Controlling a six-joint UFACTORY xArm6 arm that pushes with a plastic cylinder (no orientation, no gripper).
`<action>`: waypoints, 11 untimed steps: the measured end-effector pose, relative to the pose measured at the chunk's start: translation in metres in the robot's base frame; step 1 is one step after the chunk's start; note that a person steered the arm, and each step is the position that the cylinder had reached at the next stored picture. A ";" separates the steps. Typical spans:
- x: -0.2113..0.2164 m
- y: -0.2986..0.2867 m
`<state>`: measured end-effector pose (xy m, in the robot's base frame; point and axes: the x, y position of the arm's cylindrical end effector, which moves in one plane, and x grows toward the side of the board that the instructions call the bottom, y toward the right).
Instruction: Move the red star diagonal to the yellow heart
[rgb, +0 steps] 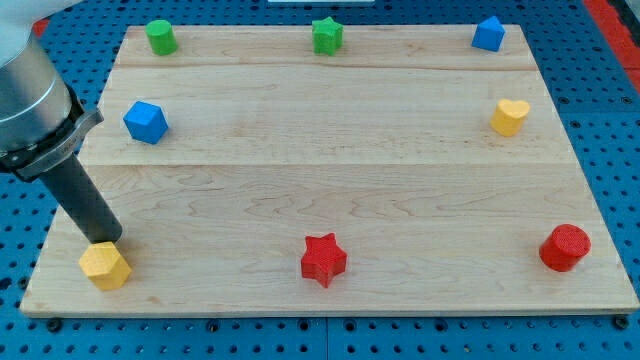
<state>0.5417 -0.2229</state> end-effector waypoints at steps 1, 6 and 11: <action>0.000 -0.001; 0.036 0.134; -0.011 0.296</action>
